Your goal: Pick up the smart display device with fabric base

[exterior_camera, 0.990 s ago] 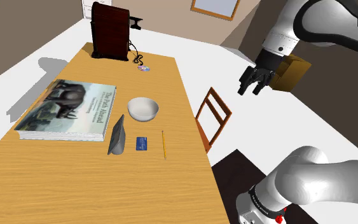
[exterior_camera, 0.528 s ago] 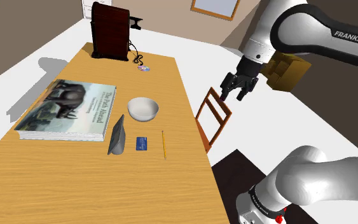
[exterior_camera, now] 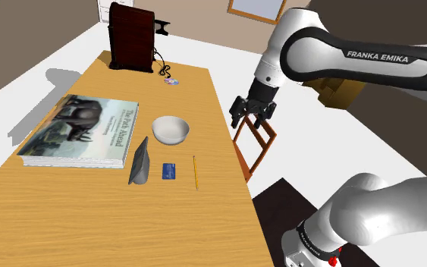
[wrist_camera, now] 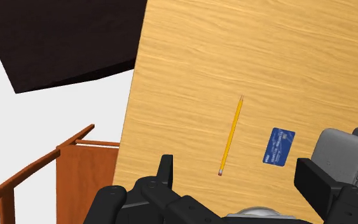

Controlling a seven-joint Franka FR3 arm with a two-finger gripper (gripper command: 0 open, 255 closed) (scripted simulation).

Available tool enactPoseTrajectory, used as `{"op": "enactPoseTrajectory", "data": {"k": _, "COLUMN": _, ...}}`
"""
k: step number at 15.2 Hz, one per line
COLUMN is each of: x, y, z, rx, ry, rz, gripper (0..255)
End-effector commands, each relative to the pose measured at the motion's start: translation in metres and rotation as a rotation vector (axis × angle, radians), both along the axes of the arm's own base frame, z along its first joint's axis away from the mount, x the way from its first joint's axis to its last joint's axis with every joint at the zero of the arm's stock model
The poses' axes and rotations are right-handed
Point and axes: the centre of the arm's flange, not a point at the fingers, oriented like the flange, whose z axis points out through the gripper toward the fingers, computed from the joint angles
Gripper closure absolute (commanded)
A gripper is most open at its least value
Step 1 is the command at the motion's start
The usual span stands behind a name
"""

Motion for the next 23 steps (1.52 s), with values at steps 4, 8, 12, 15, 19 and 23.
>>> {"op": "enactPoseTrajectory", "data": {"k": 4, "x": 0.032, "y": 0.048, "z": -0.033, "rx": 0.009, "ry": 0.000, "rz": -0.039, "gripper": 0}}
{"op": "enactPoseTrajectory", "data": {"k": 8, "x": 0.058, "y": 0.085, "z": -0.059, "rx": 0.015, "ry": 0.001, "rz": -0.069, "gripper": 0}}
{"op": "enactPoseTrajectory", "data": {"k": 12, "x": 0.086, "y": 0.120, "z": -0.084, "rx": 0.021, "ry": 0.002, "rz": -0.099, "gripper": 0}}
{"op": "enactPoseTrajectory", "data": {"k": 15, "x": 0.108, "y": 0.147, "z": -0.103, "rx": 0.025, "ry": 0.003, "rz": -0.122, "gripper": 0}}
{"op": "enactPoseTrajectory", "data": {"k": 19, "x": 0.137, "y": 0.181, "z": -0.128, "rx": 0.031, "ry": 0.004, "rz": -0.152, "gripper": 0}}
{"op": "enactPoseTrajectory", "data": {"k": 23, "x": 0.168, "y": 0.215, "z": -0.154, "rx": 0.037, "ry": 0.005, "rz": -0.182, "gripper": 0}}
